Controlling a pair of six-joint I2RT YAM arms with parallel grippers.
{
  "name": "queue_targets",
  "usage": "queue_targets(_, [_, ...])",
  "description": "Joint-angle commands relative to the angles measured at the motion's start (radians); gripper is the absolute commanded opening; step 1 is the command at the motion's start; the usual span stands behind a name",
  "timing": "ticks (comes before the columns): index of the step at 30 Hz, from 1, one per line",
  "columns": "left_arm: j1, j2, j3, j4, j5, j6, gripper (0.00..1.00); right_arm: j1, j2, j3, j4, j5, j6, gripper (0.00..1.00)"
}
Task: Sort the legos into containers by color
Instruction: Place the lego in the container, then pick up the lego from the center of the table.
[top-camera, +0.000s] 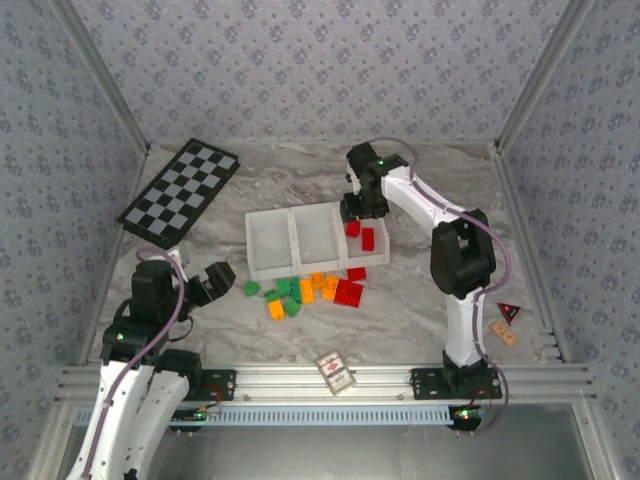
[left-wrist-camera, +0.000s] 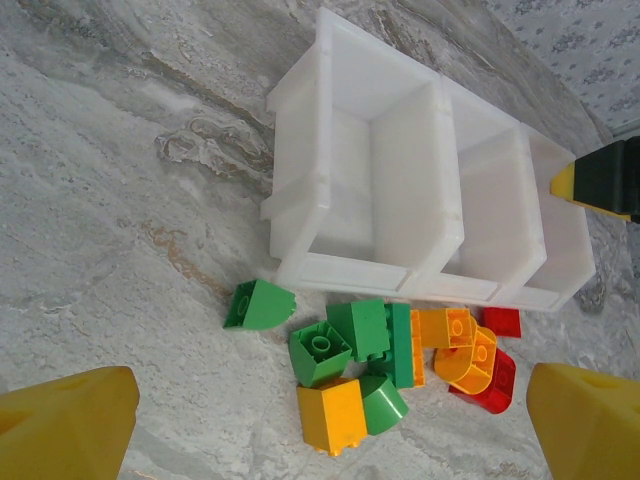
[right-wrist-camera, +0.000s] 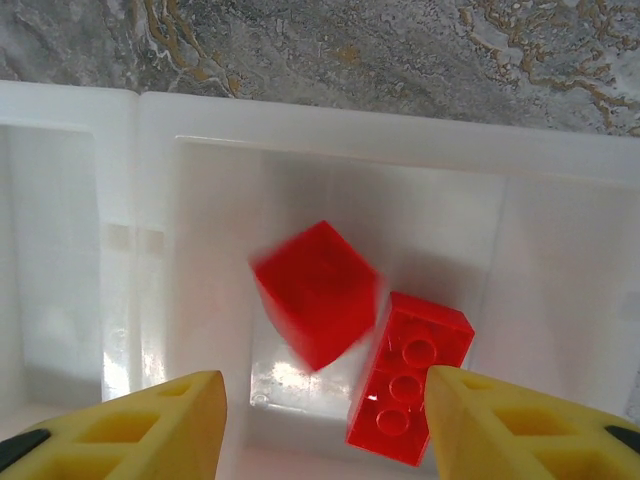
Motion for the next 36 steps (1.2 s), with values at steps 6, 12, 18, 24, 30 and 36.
queue_targets(6, [-0.005, -0.012, 0.001, -0.01, 0.015, -0.007, 1.0, 0.002, -0.138, -0.053, -0.006, -0.028, 0.031, 0.61])
queue_targets(12, [-0.004, -0.012, 0.001, -0.006, 0.015, -0.007, 1.0, 0.049, -0.339, -0.231, 0.032, 0.035, 0.138, 0.63])
queue_targets(18, [-0.005, -0.012, 0.0, -0.002, 0.017, -0.006, 1.0, 0.115, -0.567, -0.464, 0.08, 0.128, 0.274, 0.72])
queue_targets(24, [-0.005, -0.012, -0.001, 0.002, 0.021, -0.006, 1.0, 0.18, -0.699, -0.662, 0.106, 0.158, 0.383, 0.76])
queue_targets(30, [-0.004, -0.012, -0.002, 0.003, 0.024, -0.006, 1.0, 0.222, -0.736, -0.791, 0.163, 0.151, 0.499, 0.74])
queue_targets(36, [-0.005, -0.012, -0.002, 0.005, 0.023, -0.006, 1.0, 0.232, -0.662, -0.802, 0.211, 0.139, 0.498, 0.72])
